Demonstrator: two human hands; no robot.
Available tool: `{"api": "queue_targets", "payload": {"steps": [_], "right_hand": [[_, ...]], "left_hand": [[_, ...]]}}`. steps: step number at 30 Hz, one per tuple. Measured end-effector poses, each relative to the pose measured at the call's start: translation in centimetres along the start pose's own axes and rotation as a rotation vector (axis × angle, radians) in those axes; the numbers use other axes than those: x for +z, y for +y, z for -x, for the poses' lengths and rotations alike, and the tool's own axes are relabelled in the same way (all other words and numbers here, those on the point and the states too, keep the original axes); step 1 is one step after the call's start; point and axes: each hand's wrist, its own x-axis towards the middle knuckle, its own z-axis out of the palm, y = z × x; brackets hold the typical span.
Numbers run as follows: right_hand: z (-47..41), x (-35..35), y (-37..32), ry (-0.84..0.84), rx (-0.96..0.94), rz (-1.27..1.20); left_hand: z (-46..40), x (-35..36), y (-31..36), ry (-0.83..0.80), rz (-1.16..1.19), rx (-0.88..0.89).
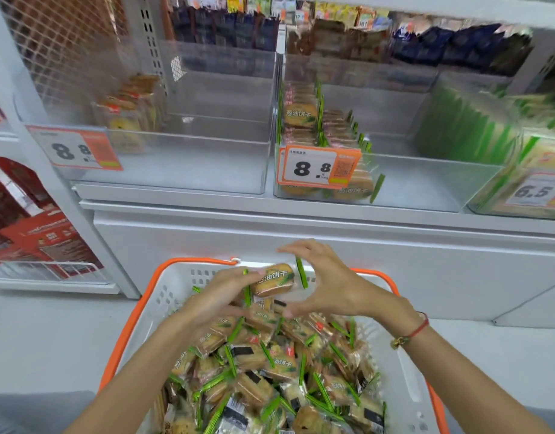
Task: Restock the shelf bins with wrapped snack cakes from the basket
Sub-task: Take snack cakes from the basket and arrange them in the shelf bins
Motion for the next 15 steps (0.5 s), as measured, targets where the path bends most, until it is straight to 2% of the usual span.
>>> {"api": "queue_targets", "payload": {"steps": [2,4,7,10,12,15], "right_hand": [[0.4,-1.2,0.0,-0.060,0.102,-0.118],[0.5,-1.8,0.0,0.026,0.155,-0.270],[0.3,-2.2,-0.2,0.071,0.156,-0.416],[0.6,-2.8,-0.9,0.118,0.142,-0.527],[0.9,-3.6,-1.5,0.174,0.151,-0.535],[0.9,-6.0,-2.7,0.329,0.110,-0.543]], "left_hand": [[0.2,-0.2,0.5,0.024,-0.002,0.077],[0.5,0.1,1.1,0.026,-0.054,0.192],[1.2,1.2,2.1,0.029,-0.055,0.357],[1.7,1.8,2.6,0.068,-0.073,0.431],[2.2,2.0,3.5,0.157,-0.136,0.481],[2.1,1.2,6.0,0.397,-0.247,0.660]]}}
